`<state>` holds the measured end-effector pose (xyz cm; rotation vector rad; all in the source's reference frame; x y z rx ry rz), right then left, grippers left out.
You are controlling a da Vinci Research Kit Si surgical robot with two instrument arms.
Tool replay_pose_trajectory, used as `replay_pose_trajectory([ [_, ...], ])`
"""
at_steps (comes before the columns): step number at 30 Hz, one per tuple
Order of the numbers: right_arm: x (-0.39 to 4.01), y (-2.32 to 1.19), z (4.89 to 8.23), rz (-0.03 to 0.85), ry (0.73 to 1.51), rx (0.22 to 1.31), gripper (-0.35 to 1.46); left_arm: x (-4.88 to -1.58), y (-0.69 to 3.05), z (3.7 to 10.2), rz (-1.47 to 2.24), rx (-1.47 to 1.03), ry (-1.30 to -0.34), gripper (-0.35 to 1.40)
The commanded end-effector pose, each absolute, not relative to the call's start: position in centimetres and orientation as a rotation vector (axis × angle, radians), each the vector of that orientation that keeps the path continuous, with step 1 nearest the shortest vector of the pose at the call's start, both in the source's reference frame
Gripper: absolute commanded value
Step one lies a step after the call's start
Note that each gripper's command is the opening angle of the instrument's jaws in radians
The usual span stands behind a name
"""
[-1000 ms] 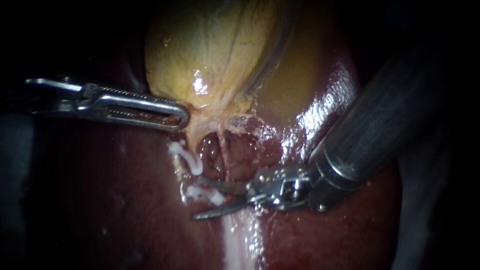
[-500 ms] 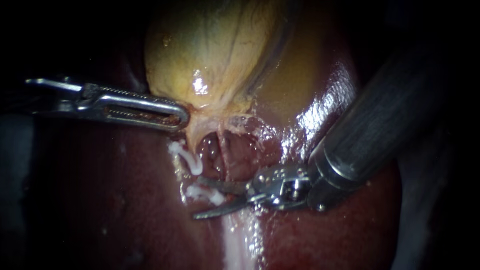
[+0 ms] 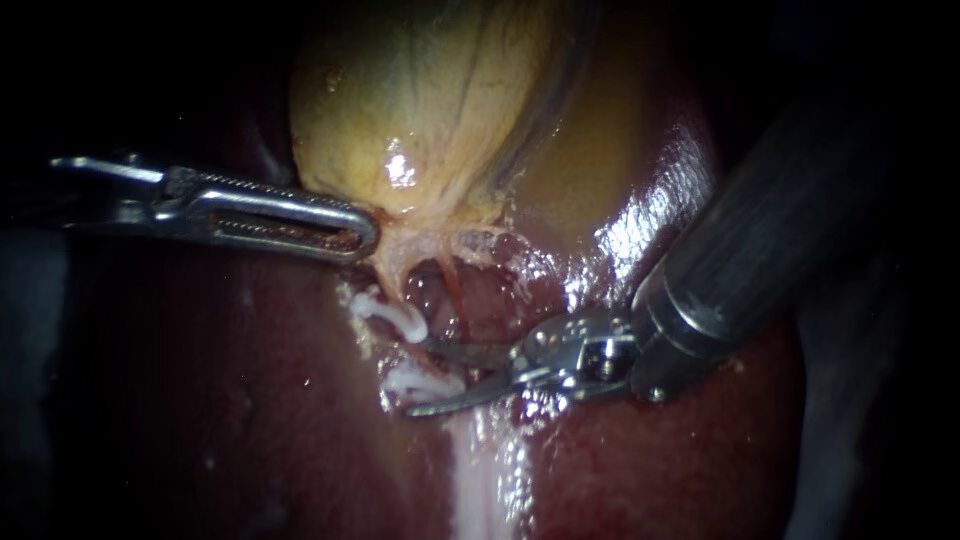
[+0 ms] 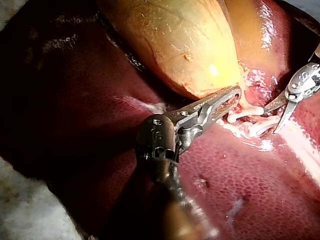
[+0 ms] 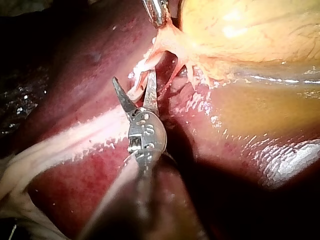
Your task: Go to the cutting position left tube
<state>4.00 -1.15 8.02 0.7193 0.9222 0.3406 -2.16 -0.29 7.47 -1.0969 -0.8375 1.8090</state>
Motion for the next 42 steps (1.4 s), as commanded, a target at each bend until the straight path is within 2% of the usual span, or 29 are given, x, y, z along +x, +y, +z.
replay_pose_trajectory([
  [1,4.00,-1.14,8.02,0.342,0.922,0.719,1.43,-2.16,-0.29,7.46,1.809,-1.097,-0.837,-0.35],
  [16,4.06,-1.16,7.99,0.341,0.923,0.718,1.43,-2.16,-0.29,7.46,1.809,-1.097,-0.837,-0.35],
  [42,4.50,-1.29,7.99,0.327,0.927,0.739,1.43,-2.18,-0.29,7.46,1.809,-1.097,-0.837,-0.35],
])
